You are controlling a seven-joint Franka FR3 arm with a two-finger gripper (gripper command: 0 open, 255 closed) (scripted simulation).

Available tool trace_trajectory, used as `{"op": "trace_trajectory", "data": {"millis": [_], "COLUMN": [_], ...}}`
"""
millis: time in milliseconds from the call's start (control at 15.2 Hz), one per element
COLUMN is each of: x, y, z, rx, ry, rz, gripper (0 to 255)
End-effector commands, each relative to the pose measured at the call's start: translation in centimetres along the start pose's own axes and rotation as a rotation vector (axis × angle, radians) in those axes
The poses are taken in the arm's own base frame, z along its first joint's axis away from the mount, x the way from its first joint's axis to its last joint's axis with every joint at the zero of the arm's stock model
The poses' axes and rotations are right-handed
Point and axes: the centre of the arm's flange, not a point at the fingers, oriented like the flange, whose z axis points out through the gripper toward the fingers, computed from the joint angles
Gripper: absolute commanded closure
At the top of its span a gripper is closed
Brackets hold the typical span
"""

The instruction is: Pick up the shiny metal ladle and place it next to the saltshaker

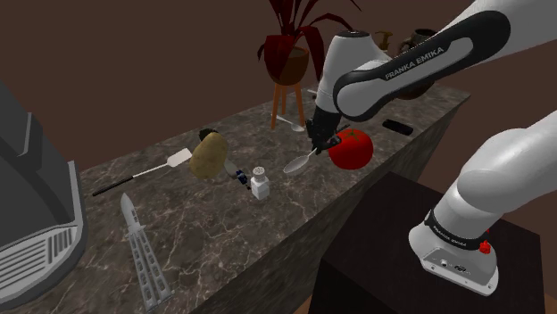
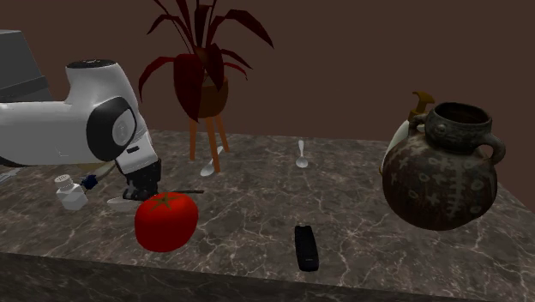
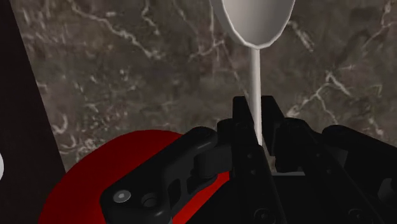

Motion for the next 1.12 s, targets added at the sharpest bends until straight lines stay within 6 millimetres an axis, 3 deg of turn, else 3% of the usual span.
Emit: {"op": "trace_trajectory", "data": {"millis": [0,462,528,858,1056], "x": [0.0,0.0,0.1,0.1,0.0], "y": [0.8,0.8,0.5,0.8,0.7], "z": [1.9,1.9,2.0,1.9,-2.1], "rx": [-0.035,-0.035,-0.035,-0.035,-0.035], "ry": [0.006,0.006,0.006,0.006,0.006], "rz": [-0.003,-0.003,-0.003,-0.003,-0.003], "gripper": [255,255,0,0,0]}}
